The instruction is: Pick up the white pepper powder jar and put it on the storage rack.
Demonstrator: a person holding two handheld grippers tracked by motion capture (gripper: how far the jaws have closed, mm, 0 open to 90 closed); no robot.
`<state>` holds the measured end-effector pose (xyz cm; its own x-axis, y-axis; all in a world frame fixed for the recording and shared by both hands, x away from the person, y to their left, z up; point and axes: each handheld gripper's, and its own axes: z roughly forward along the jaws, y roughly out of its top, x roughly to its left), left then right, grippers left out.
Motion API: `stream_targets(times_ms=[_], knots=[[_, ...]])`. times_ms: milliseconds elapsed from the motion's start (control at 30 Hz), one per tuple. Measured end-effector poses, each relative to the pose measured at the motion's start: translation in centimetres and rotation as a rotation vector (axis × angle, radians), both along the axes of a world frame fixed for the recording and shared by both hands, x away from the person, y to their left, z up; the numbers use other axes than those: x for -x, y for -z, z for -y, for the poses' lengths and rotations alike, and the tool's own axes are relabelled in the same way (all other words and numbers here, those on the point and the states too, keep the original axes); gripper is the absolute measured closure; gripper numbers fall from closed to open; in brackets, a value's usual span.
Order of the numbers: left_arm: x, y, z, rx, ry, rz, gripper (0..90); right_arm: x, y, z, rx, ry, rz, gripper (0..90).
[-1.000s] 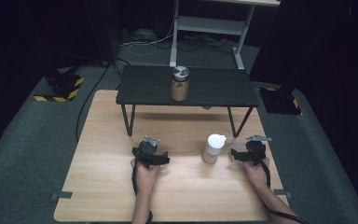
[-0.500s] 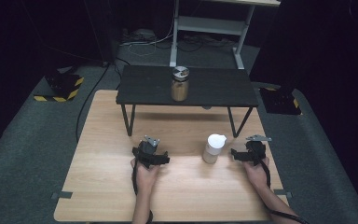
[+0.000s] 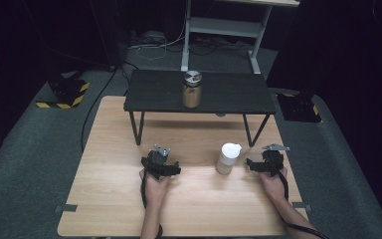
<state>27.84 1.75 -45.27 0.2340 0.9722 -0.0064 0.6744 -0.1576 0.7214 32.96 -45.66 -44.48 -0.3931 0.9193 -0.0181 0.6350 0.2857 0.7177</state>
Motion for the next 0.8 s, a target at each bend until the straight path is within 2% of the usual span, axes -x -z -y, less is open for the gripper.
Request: stream_targets(times_ms=[800], knots=[[0.02,0.01,0.01,0.0,-0.002,0.001,5.2,-0.13,-0.06,0.13,-0.003,-0.006,-0.006,2.6]])
